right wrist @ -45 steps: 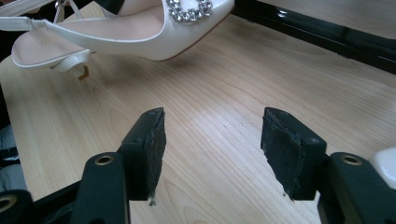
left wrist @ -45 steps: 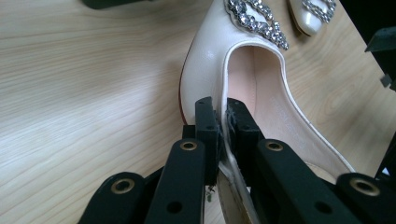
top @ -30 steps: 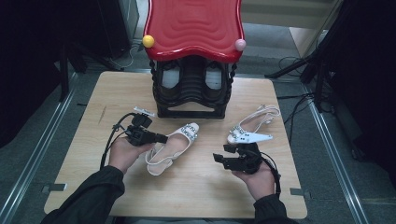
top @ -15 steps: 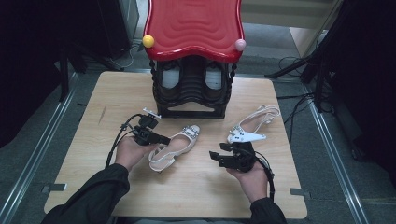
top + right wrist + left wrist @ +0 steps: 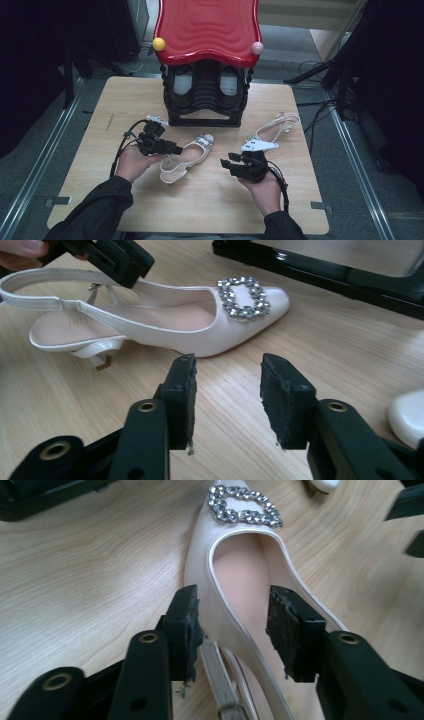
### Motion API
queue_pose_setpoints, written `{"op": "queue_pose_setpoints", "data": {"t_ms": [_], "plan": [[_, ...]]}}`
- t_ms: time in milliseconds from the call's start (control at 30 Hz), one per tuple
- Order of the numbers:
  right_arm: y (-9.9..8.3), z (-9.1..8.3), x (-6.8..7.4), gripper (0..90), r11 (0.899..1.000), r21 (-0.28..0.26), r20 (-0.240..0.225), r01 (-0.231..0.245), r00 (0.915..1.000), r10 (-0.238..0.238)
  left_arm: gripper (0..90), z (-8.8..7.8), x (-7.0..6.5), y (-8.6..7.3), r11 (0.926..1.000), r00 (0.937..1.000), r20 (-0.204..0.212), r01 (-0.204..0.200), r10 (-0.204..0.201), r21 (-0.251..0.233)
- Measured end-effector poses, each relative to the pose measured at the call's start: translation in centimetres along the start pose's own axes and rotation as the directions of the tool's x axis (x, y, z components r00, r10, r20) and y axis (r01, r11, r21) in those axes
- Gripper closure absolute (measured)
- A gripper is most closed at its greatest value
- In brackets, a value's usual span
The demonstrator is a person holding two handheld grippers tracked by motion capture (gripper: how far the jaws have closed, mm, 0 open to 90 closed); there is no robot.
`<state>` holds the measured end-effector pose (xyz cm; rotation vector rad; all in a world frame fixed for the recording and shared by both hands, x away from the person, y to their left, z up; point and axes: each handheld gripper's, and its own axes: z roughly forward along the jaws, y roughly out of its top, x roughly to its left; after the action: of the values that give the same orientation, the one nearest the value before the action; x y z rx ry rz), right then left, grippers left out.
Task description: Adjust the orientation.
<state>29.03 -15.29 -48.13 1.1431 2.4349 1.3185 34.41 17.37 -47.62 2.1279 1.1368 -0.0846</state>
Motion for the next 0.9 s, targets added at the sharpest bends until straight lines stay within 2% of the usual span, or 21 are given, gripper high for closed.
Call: {"op": "queue_pose_setpoints", "data": {"t_ms": [200, 367, 467, 533, 633, 767, 833, 900], "plan": [[0.3, 1.0, 0.5, 69.9, 1.0, 0.001, -0.021, 0.017, 0.9996, -0.017, 53.6, -2.5, 0.0, -0.8, 0.9994, 1.0, 0.004, -0.001, 0.001, -0.035], [0.5, 1.9, 0.9, 80.7, 1.0, 0.007, -0.042, 0.019, 0.9989, -0.019, 58.3, -4.0, 0.1, -1.6, 0.9977, 0.9999, -0.005, 0.014, -0.015, -0.066], [0.6, 2.5, 1.1, 86.5, 1.0, 0.02, -0.063, 0.021, 0.9978, -0.02, 68.4, -4.6, 0.2, -2.1, 0.9974, 0.9996, -0.023, 0.013, -0.015, -0.071], [0.6, 2.9, 1.4, 88.5, 1.0, 0.018, -0.07, 0.019, 0.9974, -0.018, 76.3, -4.9, 0.3, -2.4, 0.9971, 0.9997, -0.011, 0.021, -0.022, -0.073], [0.7, 3.6, 1.8, 90.0, 0.999, 0.027, -0.068, 0.042, 0.9969, -0.04, 82.5, -5.1, 0.3, -2.9, 0.9971, 0.9996, -0.009, 0.027, -0.027, -0.072], [0.8, 4.2, 2.0, 90.0, 0.998, 0.036, -0.069, 0.048, 0.9965, -0.046, 89.0, -5.1, 0.5, -3.4, 0.9976, 0.9997, -0.003, 0.025, -0.025, -0.065], [0.8, 4.6, 2.0, 90.0, 0.998, 0.034, -0.07, 0.05, 0.9964, -0.047, 90.0, -4.8, 0.6, -3.7, 0.9982, 0.9993, 0.008, 0.036, -0.036, -0.047], [0.7, 5.0, 2.0, 90.0, 0.998, 0.039, -0.079, 0.044, 0.996, -0.041, 90.0, -4.4, 0.8, -4.0, 0.9984, 0.9989, 0.001, 0.048, -0.048, -0.031]]}}
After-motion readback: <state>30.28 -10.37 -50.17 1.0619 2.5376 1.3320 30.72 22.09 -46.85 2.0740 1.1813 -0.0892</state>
